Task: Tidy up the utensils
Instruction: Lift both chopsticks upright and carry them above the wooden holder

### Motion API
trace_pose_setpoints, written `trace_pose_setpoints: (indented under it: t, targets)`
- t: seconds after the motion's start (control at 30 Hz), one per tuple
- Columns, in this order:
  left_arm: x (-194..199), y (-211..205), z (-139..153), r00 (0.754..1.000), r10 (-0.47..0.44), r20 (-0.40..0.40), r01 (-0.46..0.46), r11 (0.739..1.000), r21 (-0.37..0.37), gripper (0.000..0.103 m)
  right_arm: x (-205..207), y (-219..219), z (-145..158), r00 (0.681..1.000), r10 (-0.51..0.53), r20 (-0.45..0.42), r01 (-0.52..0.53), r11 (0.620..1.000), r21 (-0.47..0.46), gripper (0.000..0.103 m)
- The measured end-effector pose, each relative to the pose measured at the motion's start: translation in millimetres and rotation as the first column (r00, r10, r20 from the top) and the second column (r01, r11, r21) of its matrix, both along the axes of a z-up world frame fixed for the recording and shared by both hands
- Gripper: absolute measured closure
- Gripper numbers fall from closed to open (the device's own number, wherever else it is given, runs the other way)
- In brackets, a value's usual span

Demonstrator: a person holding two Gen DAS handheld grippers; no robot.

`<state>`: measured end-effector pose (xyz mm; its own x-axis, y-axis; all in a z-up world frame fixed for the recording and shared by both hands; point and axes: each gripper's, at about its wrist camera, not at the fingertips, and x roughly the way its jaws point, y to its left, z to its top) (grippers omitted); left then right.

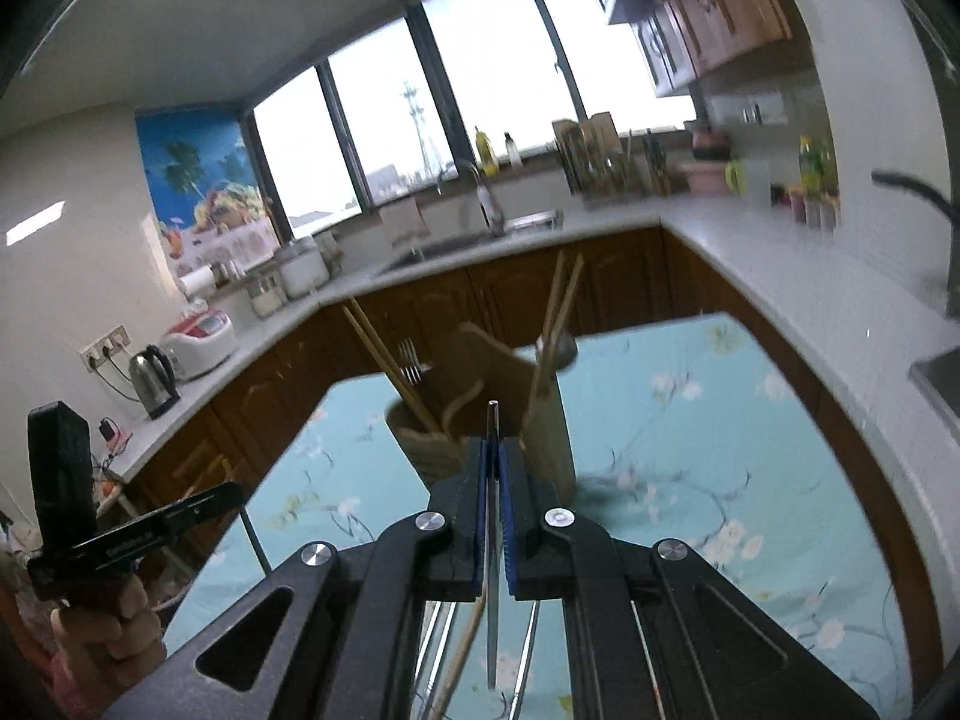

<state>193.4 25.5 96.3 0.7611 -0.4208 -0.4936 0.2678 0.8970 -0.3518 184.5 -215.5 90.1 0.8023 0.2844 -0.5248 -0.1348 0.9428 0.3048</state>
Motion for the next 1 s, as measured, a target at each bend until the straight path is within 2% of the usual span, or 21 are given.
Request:
trace_pose_setpoints:
  t: [0.17,0.37,1.0]
  targets:
    - [-8,2,13,0.999,0.004,0.04,-0.004,1.0,-0.001,0.099,2,2,12,0.999,0.0,0.035,0.0,1.0,-0.005,0.099]
    - [-10,2,19,0.998,0.01,0.061,-0.01,1.0,-0.003,0.099,2,1,12,0.999,0.001,0.037,-0.001,1.0,0.004,0.099]
    - [8,-6,45,0.992,0.013,0.126,-0.012,1.0,-0.008,0.099,15,-2,24,0.997,-0.009,0.077,0.007,1.0,0.023,0.099]
